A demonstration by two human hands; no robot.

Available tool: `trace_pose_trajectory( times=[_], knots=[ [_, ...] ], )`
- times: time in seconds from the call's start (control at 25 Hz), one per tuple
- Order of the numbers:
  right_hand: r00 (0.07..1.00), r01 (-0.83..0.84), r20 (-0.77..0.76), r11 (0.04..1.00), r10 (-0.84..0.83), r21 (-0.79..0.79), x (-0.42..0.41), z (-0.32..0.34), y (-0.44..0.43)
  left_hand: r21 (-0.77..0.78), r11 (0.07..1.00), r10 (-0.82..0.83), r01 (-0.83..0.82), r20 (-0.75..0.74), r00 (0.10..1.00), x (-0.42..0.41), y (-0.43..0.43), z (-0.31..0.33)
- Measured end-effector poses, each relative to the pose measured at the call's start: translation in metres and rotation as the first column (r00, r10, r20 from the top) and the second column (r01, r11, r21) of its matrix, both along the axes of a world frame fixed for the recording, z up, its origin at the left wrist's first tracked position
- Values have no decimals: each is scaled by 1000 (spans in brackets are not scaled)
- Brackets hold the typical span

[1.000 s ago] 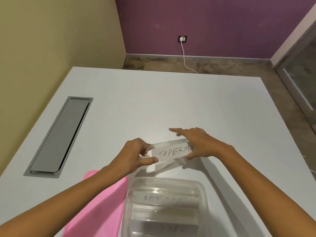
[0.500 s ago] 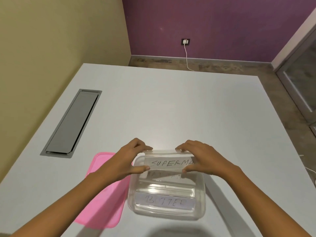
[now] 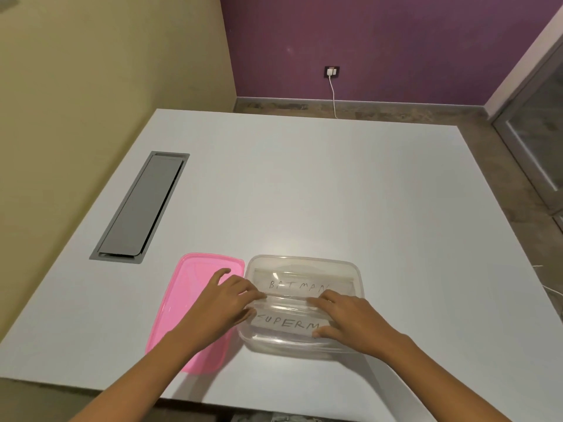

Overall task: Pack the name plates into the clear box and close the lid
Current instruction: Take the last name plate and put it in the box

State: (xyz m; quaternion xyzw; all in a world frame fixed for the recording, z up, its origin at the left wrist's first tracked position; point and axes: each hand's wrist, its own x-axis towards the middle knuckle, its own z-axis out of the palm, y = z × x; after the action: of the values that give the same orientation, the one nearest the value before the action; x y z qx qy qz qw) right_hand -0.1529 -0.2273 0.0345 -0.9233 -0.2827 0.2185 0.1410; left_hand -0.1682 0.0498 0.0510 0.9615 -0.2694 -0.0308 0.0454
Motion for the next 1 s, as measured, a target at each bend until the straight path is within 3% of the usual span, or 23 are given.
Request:
trace_pose_trajectory(
  times=[0.24, 0.48, 0.8, 1.0],
  knots=[
    [998, -5, -64, 999, 2, -47, -4, -19, 4, 35, 999, 17, -15, -61, 998, -7, -14, -12],
    [990, 61, -124, 998, -65, -34, -5, -35, 6, -34, 997, 57, -63, -137, 989, -3, -14, -26],
    [991, 113, -70, 993, -115, -32, -7, -38, 6, -212, 957, 204, -196, 17, 979, 8, -39, -23],
    [989, 133, -56, 989, -137, -62, -6, -37, 8, -110, 987, 110, -117, -69, 992, 36, -64, -35]
  ],
)
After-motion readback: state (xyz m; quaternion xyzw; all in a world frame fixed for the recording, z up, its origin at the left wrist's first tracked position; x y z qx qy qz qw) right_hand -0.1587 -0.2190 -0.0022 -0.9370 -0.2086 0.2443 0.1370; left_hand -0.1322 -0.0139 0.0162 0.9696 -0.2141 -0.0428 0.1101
